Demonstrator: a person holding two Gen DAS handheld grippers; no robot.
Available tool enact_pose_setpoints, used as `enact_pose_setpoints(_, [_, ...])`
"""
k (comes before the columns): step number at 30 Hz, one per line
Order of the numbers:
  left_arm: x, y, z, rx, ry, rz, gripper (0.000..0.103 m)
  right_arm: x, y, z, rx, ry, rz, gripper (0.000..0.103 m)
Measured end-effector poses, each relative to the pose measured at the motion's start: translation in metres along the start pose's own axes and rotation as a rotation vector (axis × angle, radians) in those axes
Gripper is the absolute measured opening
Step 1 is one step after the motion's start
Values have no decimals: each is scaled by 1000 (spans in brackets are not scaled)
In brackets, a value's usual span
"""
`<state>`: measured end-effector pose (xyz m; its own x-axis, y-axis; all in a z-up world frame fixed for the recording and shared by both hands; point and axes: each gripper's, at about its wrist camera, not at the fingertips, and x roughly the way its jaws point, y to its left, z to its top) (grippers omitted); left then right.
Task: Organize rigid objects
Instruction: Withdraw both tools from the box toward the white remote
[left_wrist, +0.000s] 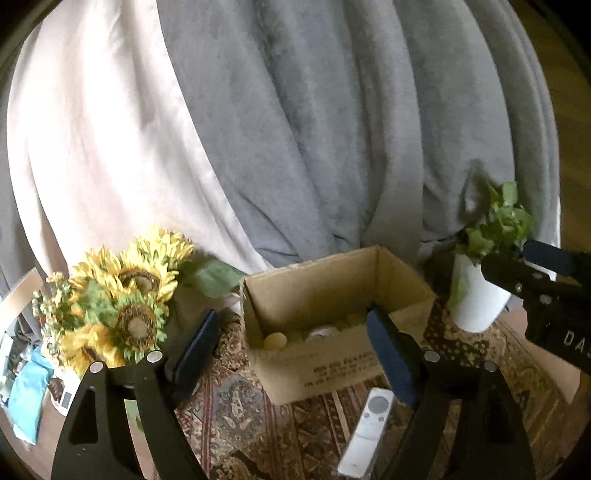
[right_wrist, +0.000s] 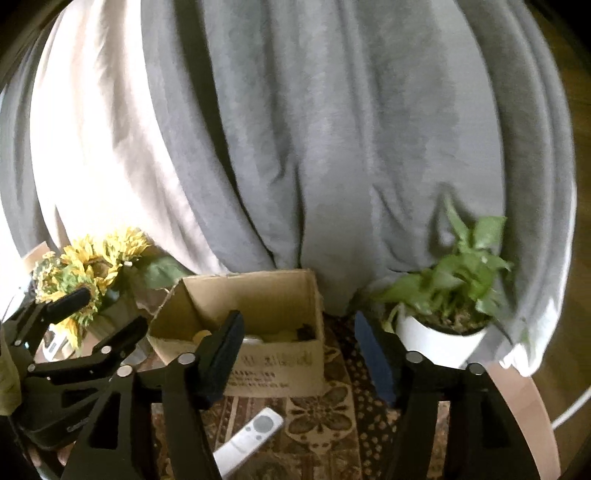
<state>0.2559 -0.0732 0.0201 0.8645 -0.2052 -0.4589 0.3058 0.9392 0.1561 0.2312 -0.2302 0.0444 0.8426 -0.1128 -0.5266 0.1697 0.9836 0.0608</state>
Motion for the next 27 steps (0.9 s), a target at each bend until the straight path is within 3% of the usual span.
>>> enact_pose_setpoints(10, [-30,-14,-32,30,-69,-6,100,-44,-8,-41,18,-63,-65,83])
enact_pose_setpoints(16, [-44,-24,-54,71,-115,-16,103,-62,-10,-63,4,-93,-111,83])
enact_pose_setpoints(27, [-43,-40,-91,128,-90,-66,103,-62,-20,-113,52,9,-138,83])
